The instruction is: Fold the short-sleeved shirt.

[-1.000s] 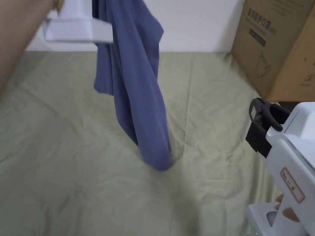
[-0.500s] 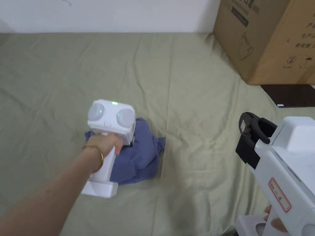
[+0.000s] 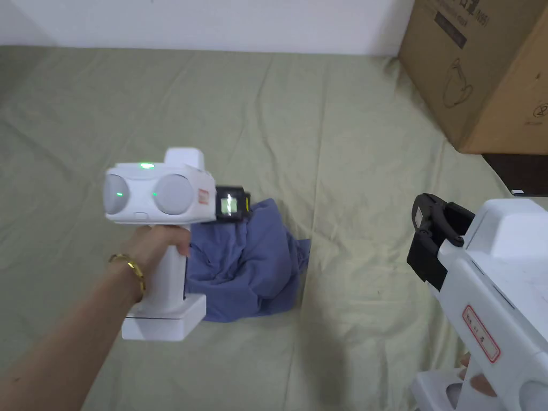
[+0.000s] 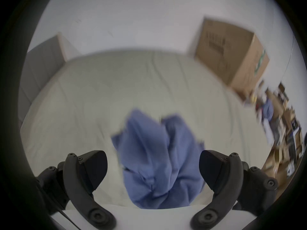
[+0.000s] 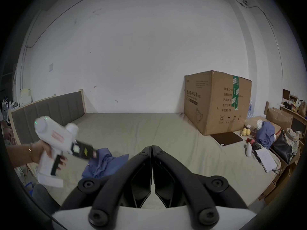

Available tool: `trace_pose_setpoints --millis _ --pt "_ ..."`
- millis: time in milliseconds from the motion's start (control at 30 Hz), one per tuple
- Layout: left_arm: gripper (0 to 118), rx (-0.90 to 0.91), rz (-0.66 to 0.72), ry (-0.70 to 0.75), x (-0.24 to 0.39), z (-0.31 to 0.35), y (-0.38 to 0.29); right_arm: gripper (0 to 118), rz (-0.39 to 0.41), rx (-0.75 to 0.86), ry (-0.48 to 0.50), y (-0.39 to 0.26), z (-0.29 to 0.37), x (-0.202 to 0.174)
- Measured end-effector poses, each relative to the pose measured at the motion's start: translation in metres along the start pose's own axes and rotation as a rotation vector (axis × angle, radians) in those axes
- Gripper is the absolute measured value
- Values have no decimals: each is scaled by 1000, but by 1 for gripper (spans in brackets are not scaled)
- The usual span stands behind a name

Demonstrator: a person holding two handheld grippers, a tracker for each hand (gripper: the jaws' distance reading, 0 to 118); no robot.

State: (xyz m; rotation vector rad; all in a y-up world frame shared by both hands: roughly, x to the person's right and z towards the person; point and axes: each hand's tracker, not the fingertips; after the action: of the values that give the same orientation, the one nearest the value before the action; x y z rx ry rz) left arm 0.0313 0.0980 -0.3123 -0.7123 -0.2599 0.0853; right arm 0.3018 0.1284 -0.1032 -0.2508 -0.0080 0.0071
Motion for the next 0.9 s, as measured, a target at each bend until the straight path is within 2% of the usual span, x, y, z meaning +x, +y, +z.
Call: trace_pose_setpoints --millis 100,200,300,500,567,600,633,667,700,733,900 --pt "114 258 -31 69 -12 53 12 0 14 19 23 6 -2 -9" --pt "115 397 -93 159 -19 94 5 0 16 37 43 11 -4 -19" --pt "118 482 -89 215 -25 122 -17 0 8 51 58 13 -7 -26" --pt "115 487 -110 252 -25 137 -69 0 -2 69 72 14 -6 -37" --pt "101 497 -124 252 -26 138 -85 0 8 70 66 12 -5 -41" --pt "84 501 -133 250 -25 139 -92 0 11 70 68 10 -4 -43" --pt "52 506 -136 247 -25 140 -96 0 11 68 67 8 -3 -44" --pt "26 510 -135 243 -25 140 -101 0 10 63 67 5 -2 -46" --pt "9 510 -125 248 -24 139 -103 0 9 57 69 3 -1 -47" --pt "0 505 -112 249 -25 138 -104 0 6 51 72 1 -1 -47" --pt "0 530 -97 237 -23 137 -109 0 10 46 60 -6 4 -48"
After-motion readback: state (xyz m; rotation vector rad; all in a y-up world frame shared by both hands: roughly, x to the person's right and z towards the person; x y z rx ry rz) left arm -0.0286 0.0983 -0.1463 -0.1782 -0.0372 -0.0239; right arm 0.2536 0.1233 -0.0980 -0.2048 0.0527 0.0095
